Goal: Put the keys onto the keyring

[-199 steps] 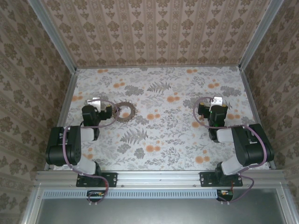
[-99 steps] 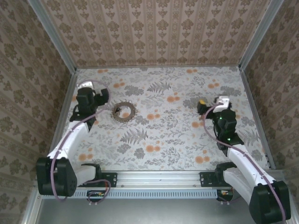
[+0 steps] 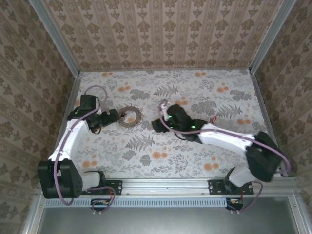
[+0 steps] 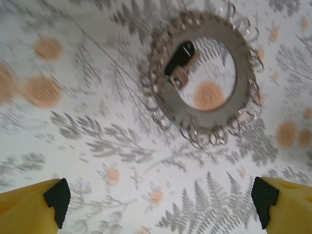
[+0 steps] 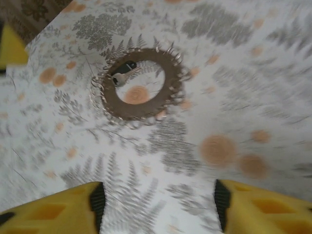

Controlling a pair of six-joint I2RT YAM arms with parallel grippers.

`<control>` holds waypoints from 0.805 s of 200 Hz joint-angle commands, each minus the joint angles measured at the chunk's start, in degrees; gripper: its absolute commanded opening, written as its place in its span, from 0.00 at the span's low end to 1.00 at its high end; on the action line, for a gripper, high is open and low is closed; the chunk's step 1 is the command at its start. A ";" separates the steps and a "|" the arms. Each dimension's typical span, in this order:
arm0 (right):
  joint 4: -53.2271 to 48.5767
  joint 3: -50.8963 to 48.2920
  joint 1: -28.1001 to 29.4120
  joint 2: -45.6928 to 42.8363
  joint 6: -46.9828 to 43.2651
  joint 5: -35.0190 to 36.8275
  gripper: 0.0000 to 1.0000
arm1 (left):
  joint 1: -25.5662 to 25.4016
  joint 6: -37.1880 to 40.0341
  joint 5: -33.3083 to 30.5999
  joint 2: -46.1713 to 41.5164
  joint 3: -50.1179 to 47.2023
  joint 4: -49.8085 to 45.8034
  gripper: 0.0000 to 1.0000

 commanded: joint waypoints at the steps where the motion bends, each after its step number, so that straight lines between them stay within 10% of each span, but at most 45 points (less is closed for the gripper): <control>1: -7.00 9.44 3.32 8.30 21.25 2.83 0.48 | 7.51 -3.23 13.00 -5.19 -4.06 0.52 1.00; 34: -16.46 24.10 8.47 19.53 23.35 7.21 0.40 | 18.56 -4.74 20.89 -2.91 -6.91 0.73 1.00; 83: -22.33 34.21 4.72 28.15 15.00 -1.75 0.28 | 17.37 -3.66 11.00 -4.90 -6.64 4.04 1.00; 161: -36.03 51.40 -0.03 42.16 5.58 -12.45 0.26 | 16.18 -5.62 16.83 0.00 -8.59 6.54 1.00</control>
